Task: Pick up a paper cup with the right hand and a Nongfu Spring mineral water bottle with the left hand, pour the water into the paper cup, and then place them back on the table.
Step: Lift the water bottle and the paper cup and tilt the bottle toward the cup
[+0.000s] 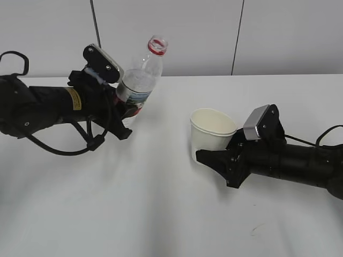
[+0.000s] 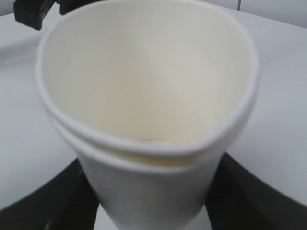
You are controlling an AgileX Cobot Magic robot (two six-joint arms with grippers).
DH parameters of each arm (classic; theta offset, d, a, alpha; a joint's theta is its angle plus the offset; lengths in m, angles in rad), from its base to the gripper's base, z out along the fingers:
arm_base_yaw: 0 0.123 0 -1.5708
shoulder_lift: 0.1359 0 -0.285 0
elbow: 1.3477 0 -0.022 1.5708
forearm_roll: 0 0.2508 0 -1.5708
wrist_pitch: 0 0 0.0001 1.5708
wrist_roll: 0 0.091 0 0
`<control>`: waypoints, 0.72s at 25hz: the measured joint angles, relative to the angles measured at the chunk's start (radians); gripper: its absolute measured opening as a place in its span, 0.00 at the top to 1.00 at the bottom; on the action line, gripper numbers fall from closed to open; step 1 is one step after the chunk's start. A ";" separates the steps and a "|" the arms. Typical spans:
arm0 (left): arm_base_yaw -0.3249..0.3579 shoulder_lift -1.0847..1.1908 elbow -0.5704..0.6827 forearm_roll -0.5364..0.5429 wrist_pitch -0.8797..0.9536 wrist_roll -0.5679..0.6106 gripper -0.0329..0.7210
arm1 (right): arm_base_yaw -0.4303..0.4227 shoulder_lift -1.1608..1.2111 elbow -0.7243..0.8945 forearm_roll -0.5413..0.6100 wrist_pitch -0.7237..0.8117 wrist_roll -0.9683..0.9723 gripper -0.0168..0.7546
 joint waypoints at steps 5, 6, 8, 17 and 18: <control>-0.023 0.000 -0.059 0.062 0.077 0.003 0.55 | 0.000 0.000 -0.023 -0.008 0.037 0.021 0.41; -0.025 0.000 -0.067 0.077 0.091 0.003 0.55 | 0.000 0.000 -0.033 -0.010 0.039 0.032 0.41; -0.028 0.000 -0.090 0.091 0.114 0.004 0.55 | 0.000 0.000 -0.053 -0.015 0.059 0.054 0.41; -0.029 0.000 -0.178 0.149 0.191 0.097 0.55 | 0.000 0.000 -0.155 -0.101 0.152 0.180 0.41; -0.029 0.000 -0.183 0.164 0.196 0.098 0.55 | 0.000 0.000 -0.166 -0.110 0.161 0.194 0.41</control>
